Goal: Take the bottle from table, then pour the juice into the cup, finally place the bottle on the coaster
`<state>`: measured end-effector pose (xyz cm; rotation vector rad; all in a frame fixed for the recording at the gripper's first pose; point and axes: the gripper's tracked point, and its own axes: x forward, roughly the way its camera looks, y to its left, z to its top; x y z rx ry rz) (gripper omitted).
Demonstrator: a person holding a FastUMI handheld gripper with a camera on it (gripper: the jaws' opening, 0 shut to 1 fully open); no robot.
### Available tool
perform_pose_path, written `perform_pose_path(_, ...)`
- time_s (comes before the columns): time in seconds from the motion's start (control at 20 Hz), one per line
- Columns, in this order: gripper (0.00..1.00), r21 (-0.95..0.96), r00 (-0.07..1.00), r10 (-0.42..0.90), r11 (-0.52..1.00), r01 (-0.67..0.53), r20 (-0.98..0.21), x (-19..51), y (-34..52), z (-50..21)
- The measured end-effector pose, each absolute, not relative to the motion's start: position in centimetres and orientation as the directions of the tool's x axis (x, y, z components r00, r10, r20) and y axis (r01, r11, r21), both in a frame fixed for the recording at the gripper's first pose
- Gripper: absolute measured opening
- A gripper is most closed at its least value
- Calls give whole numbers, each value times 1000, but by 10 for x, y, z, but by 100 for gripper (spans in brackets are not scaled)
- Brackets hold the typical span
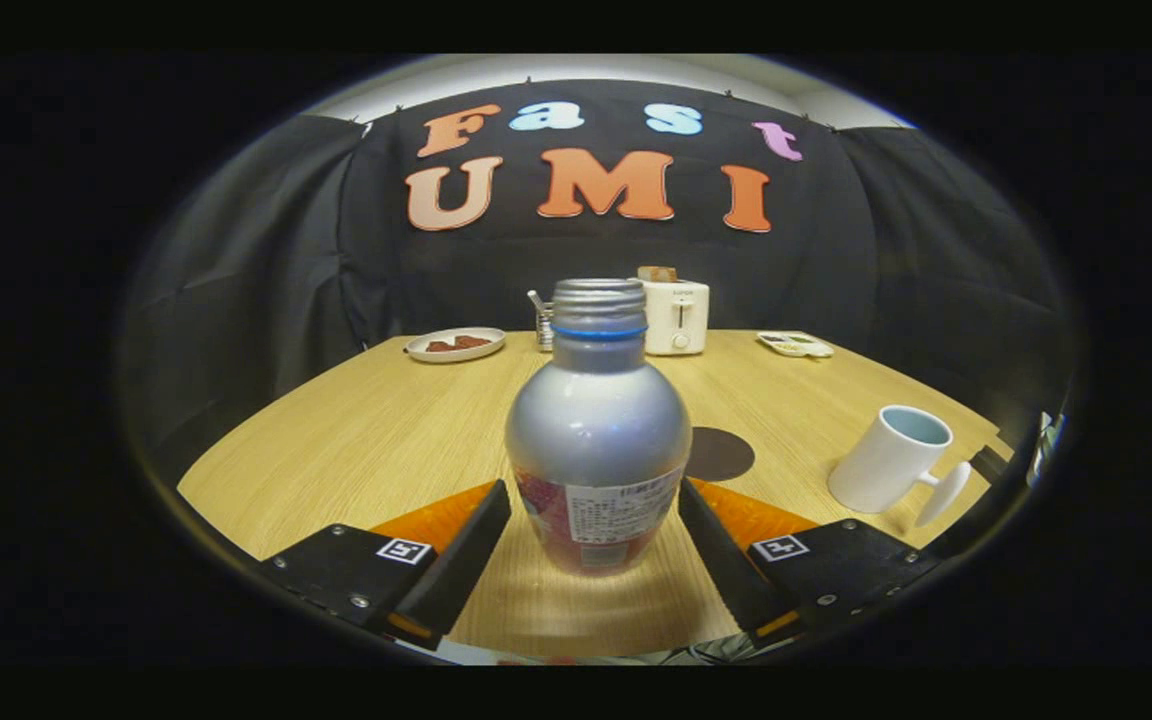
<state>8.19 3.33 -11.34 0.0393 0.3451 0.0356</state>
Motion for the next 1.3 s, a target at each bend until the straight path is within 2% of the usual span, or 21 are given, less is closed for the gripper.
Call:
perform_pose_path(0.25,99,54,934,40,998,-22,-355,84,34,-119)
perform_pose_path(0.5,80,64,928,30,998,-7,-370,88,31,-128)
perform_pose_path(0.7,79,64,930,4,998,21,-367,84,21,-121)
perform_pose_path(1.0,78,171,946,4,984,54,-325,83,3,-99)
perform_pose_path(1.3,78,357,964,-5,928,104,-267,87,-24,-75)
